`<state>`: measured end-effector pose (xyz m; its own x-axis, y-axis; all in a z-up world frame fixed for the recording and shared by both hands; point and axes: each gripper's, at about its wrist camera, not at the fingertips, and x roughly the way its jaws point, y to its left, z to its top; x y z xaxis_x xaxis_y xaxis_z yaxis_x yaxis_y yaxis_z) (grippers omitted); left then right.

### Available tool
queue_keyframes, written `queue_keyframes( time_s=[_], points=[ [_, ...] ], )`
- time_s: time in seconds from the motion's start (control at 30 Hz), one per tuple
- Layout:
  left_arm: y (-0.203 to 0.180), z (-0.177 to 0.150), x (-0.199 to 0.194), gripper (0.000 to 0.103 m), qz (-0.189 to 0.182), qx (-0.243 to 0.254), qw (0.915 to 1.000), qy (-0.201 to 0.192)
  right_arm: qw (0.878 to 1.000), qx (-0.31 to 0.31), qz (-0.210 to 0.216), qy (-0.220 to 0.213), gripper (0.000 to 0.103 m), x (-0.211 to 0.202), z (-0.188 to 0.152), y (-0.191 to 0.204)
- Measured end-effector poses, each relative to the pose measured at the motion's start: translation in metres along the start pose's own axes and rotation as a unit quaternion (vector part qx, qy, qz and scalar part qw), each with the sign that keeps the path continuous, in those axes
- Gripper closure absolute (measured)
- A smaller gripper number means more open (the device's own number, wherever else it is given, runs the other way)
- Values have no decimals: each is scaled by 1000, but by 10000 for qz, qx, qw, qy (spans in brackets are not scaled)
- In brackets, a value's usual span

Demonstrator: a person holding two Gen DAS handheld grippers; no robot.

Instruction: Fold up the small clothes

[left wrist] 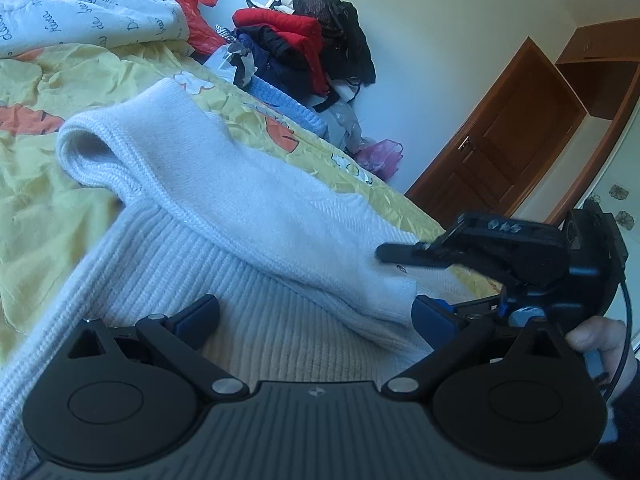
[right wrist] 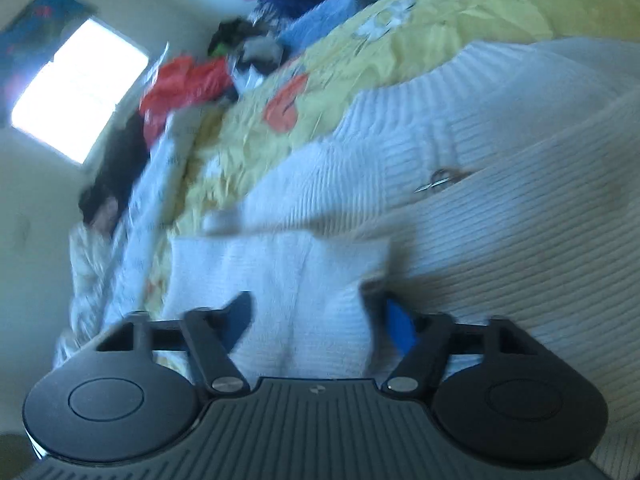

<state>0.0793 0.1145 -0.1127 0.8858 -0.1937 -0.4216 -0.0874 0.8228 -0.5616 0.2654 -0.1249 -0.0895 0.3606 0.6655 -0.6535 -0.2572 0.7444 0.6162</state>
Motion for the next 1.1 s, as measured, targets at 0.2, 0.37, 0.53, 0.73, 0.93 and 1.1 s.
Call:
queue_keyframes(
  time_s=[0.2, 0.37, 0.53, 0.73, 0.93, 1.1],
  points=[
    [0, 0, 0, 0, -5, -4, 10000, -3, 9997, -189, -2, -168, 91, -5, 0, -1],
    [-1, -1, 0, 0, 5, 1, 10000, -4, 9982, -354, 94, -478, 92, -39, 13, -12],
    [-1, -1, 0, 0, 8, 4, 10000, -4, 9967, -204, -220, -758, 92, -83, 32, -56],
    [0, -1, 0, 0, 11, 15, 10000, 0, 9909, 253, -721, -1107, 92, -140, 33, -124],
    [-2, -1, 0, 0, 37, 51, 10000, 10, 9889, 454, -924, -1073, 97, -144, 18, -158],
    [-3, -1, 1, 0, 59, 87, 9999, 21, 9859, 630, -922, -1246, 93, -137, 8, -163]
  ],
)
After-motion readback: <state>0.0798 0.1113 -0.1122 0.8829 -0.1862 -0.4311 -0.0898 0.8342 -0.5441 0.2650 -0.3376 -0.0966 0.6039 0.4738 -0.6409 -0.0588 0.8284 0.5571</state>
